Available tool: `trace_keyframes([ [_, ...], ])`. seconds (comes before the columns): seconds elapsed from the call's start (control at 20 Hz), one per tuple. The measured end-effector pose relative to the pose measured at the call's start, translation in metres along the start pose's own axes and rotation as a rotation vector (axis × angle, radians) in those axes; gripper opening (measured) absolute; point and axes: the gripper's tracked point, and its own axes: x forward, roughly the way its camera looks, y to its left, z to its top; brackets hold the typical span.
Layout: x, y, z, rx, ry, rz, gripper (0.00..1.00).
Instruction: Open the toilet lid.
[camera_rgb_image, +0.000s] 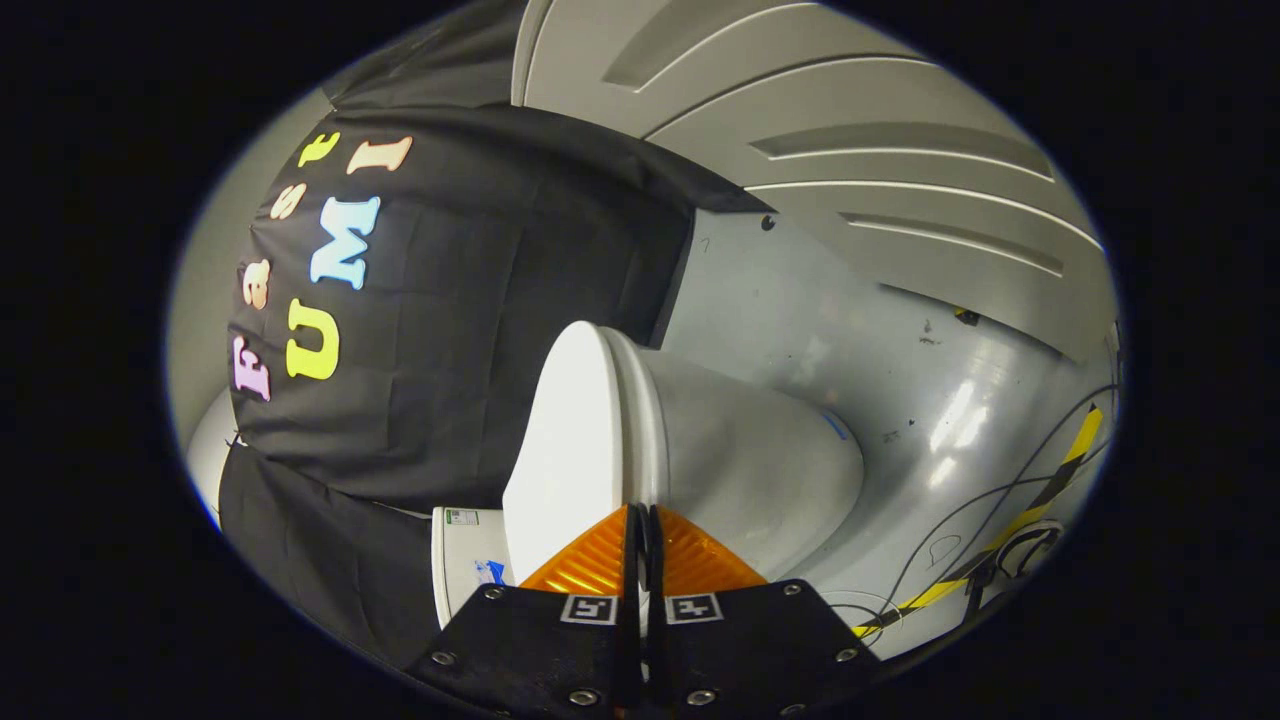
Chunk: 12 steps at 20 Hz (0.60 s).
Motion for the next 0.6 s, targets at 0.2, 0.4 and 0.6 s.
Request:
trace_keyframes([
  [0.2,-0.004,0.011,0.004,-0.092,-0.04,-0.004,0.0],
  [0.4,-0.011,0.023,0.005,-0.203,-0.066,-0.034,0.0],
  [0.6,-0.02,0.043,0.007,-0.328,-0.089,-0.051,0.0],
])
